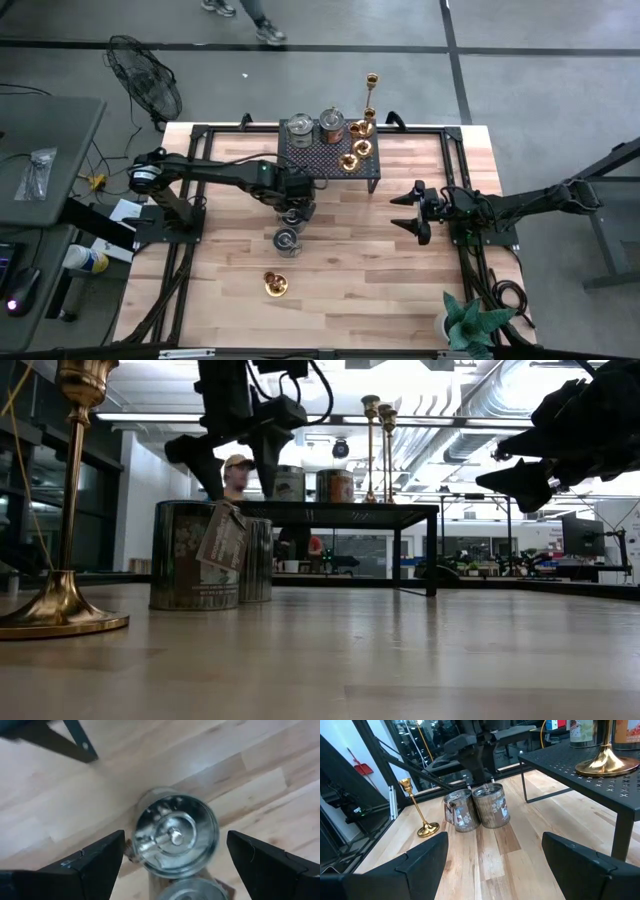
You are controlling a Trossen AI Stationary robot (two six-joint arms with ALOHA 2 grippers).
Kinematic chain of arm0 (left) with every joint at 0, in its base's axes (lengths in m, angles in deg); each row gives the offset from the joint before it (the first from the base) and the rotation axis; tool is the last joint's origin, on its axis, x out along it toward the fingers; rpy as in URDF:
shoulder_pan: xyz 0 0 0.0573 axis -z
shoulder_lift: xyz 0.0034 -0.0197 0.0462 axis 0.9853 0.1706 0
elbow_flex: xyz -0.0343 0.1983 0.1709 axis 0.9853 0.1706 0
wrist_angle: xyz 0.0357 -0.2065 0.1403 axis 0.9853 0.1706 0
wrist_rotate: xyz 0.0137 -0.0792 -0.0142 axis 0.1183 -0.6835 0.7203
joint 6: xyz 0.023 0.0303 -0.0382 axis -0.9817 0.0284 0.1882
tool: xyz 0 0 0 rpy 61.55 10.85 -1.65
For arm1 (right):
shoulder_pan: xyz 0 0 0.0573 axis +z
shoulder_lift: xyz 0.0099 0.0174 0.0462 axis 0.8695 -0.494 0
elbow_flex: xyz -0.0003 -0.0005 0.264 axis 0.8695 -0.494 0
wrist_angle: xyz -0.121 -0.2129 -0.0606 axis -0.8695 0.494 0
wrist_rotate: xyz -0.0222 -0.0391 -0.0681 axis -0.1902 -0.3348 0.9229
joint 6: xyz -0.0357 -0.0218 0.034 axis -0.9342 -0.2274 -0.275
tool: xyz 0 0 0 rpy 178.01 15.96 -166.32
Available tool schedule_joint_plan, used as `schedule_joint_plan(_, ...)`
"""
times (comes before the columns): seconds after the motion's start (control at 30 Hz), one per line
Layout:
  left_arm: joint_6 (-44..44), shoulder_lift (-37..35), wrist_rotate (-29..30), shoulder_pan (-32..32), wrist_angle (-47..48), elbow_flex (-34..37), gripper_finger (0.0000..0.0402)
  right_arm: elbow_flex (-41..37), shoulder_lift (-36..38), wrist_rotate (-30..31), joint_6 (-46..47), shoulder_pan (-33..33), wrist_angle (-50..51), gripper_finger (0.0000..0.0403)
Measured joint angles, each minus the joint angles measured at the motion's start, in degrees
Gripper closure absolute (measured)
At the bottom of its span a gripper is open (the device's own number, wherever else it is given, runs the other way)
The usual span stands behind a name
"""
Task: Pick & Place candle stick holders
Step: Align the brown scented candle with the orange scented candle on the shelf
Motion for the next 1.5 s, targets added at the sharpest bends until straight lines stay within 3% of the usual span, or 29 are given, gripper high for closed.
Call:
schedule_joint_plan(0.2,-1.2,0.9,-7.1,-2.2,-2.2,1.1,0.0008,0.0,0.0,0.0,0.0,0.0,0.0,0.0087)
schedule_joint_plan(0.4,-0.3,2.4,-13.1,-3.8,-3.2,2.0,0.0003,0.0,-0.1,0.0,0.0,0.0,0.0,0.0087)
schedule_joint_plan(0.77,-3.4,4.8,-13.5,-3.8,-0.3,1.2,0.001,0.0,-0.1,0.0,0.0,0.0,0.2,0.0087)
schedule_joint_plan(0.9,-3.9,5.4,-13.8,-3.8,5.6,-2.0,0.001,0.0,-0.1,0.0,0.0,0.0,0.2,0.0087)
schedule_joint_plan(1.1,-5.5,5.1,-9.4,-3.8,11.2,-6.0,0.001,0.0,-0.1,0.0,0.0,0.0,0.2,0.0087)
schedule_joint_plan(1.5,-7.0,7.0,-7.1,-3.8,11.4,-5.4,0.001,0.0,-0.1,0.0,0.0,0.0,0.2,0.0087)
